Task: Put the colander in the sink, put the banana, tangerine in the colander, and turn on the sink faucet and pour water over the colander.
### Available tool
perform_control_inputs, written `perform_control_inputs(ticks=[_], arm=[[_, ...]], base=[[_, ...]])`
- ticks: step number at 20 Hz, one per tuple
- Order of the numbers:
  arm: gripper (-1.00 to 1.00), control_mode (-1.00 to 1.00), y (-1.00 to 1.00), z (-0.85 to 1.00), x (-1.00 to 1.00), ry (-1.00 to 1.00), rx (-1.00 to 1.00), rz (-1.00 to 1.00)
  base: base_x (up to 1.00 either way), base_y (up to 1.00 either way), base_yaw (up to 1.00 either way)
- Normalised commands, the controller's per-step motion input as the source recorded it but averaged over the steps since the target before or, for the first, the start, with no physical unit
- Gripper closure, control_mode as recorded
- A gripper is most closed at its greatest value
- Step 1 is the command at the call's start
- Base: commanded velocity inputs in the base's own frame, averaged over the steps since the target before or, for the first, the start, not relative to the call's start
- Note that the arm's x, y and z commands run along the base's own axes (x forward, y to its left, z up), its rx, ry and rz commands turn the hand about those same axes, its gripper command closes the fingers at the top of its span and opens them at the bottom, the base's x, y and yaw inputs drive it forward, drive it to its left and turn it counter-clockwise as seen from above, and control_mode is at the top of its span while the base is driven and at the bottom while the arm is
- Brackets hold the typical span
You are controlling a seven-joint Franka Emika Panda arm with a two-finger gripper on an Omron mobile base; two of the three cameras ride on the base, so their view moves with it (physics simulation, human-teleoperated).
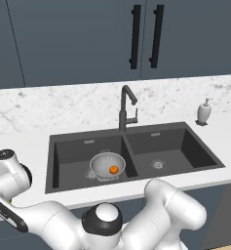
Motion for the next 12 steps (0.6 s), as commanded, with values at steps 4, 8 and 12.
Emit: perform_control_inputs(ticks=[4, 8, 12], arm=[[1.00, -1.00, -0.06, 0.01, -0.01, 0.00, 0.00, 0.00], [1.00, -1.00, -0.37, 0.19, -0.15, 0.00, 0.00, 0.00], [1.00, -1.00, -0.58, 0.29, -0.19, 0.00, 0.00, -0.05]], base=[[0.00, 0.00, 0.00], [0.00, 0.00, 0.00], [0.00, 0.00, 0.00]])
